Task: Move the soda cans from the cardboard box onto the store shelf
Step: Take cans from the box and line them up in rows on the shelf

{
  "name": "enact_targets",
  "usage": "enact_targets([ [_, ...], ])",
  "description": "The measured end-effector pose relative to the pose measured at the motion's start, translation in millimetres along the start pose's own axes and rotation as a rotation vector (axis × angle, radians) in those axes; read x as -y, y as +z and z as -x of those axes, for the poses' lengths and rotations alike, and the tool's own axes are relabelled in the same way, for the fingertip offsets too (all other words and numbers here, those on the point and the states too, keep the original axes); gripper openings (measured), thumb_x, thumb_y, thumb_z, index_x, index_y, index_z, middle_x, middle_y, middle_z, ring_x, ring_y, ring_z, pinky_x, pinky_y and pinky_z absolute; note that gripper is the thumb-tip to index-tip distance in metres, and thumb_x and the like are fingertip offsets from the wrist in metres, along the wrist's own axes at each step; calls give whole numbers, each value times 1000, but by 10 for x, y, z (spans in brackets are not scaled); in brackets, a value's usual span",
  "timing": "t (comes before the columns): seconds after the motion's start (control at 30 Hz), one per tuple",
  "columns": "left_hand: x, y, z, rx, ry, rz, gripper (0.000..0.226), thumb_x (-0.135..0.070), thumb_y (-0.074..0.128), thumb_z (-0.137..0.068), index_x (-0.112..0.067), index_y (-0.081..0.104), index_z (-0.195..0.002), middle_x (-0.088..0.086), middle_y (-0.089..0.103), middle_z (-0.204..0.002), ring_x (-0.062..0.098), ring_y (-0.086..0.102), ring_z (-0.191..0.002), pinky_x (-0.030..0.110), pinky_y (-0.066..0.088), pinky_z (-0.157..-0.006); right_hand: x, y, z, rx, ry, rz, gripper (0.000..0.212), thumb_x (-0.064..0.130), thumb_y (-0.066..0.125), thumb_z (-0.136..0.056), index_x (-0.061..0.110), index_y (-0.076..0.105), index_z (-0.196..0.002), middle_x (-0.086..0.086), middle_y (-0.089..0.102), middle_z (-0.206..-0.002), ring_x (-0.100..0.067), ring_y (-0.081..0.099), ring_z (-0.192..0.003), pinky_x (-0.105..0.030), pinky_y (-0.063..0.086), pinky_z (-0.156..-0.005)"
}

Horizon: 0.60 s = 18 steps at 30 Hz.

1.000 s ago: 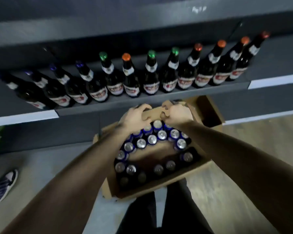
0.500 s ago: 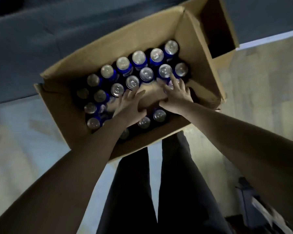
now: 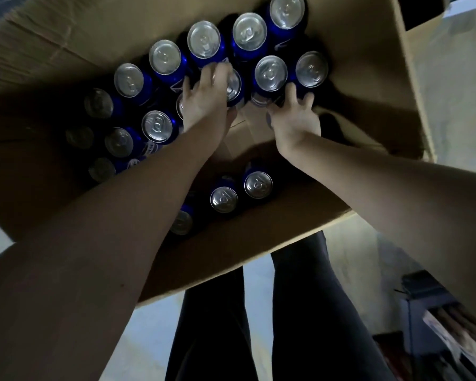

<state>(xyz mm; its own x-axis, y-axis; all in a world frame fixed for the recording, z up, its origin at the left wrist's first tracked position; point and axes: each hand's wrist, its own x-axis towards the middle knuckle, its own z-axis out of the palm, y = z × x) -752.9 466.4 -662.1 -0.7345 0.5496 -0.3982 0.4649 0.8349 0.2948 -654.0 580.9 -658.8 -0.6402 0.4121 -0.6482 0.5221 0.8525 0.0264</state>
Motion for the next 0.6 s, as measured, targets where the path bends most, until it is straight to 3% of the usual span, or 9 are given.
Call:
enact_targets([
  [0.17, -44, 84, -85, -24, -35, 18, 75, -33, 73, -78, -20, 29, -139, 0, 46, -138, 24, 54, -120, 45, 17, -117, -30, 33, -36, -41, -17, -13, 53, -5, 52, -88, 23, 48, -133, -13, 29, -141, -44, 33, -122, -38, 45, -69],
  [0.43, -114, -159, 66, 102, 68, -80, 70, -28, 72, -80, -27, 37, -140, 6, 30, -147, 31, 45, -126, 48, 11, -119, -185, -242, 233, 14, -85, -69, 64, 19, 69, -81, 26, 37, -137, -13, 25, -143, -40, 33, -122, -40, 49, -78],
  [0.6, -217, -700, 615, 164, 51, 25, 71, -29, 74, -77, -30, 38, -138, 4, 25, -148, 34, 35, -129, 43, 35, -107, -165, -726, 663, 29, -118, -95, 70, 22, 72, -77, 20, 32, -135, -12, 30, -139, -41, 33, -124, -40, 46, -78],
])
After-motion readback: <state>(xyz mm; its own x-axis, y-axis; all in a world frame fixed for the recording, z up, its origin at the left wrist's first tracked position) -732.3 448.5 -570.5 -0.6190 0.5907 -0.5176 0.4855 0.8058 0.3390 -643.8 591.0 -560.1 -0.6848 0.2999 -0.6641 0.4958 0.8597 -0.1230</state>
